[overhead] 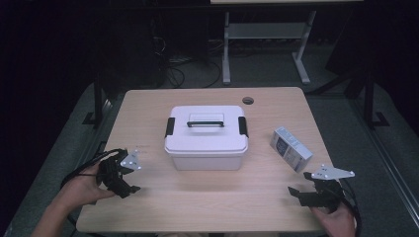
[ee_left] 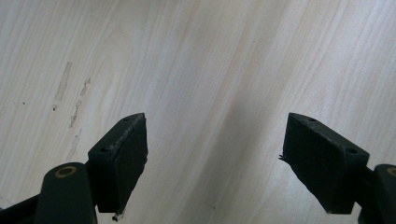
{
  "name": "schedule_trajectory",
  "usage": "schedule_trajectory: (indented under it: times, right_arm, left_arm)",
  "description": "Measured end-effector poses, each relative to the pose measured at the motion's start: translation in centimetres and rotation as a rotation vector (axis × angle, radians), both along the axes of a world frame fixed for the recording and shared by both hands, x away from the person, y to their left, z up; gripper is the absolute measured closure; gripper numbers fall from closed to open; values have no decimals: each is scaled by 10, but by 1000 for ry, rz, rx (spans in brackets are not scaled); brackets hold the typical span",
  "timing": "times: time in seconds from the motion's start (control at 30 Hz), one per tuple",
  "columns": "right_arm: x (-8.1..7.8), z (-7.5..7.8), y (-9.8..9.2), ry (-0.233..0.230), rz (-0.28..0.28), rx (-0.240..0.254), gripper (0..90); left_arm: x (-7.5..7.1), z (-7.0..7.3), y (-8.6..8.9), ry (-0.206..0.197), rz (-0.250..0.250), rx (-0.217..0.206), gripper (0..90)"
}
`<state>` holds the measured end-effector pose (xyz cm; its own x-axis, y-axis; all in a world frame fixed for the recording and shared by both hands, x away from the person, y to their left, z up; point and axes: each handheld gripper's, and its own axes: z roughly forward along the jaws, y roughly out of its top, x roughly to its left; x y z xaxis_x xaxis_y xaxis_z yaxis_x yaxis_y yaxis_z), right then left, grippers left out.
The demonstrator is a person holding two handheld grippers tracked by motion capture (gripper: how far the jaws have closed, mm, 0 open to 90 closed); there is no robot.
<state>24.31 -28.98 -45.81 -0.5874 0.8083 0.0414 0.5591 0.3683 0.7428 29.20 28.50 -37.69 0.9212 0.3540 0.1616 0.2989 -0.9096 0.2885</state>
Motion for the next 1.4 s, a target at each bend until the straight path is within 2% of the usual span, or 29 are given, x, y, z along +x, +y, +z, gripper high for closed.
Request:
schedule_trajectory:
  times: [0.17, 0.37, 0.5, 0.53, 0.7, 0.9, 0.97, 1.4]
  right_arm:
    - [-1, 0, 0, 0, -2, -4, 188]
    - [-3, 0, -2, -1, -9, 2, 188]
    - [-3, 0, -2, -2, -8, 1, 188]
    - [-2, 0, -2, -2, -7, 2, 187]
    - [-1, 0, -2, 1, -7, 3, 187]
    - [1, 0, -1, 0, -5, 7, 187]
    - [1, 0, -2, 1, -6, 7, 187]
    - [0, 0, -4, 0, -21, 26, 187]
  left_arm:
    - [3, 2, 1, 3, -1, 13, 217]
    - [6, 8, -2, 18, -24, -2, 223]
    - [6, 15, -8, 25, -51, 31, 227]
    - [4, 23, -9, 17, -65, 46, 227]
    - [3, 36, -11, 20, -81, 44, 230]
    - [6, 59, -19, 18, -121, 84, 231]
    - [8, 65, -22, 19, -134, 100, 232]
    - [12, 95, -47, -1, -217, 118, 235]
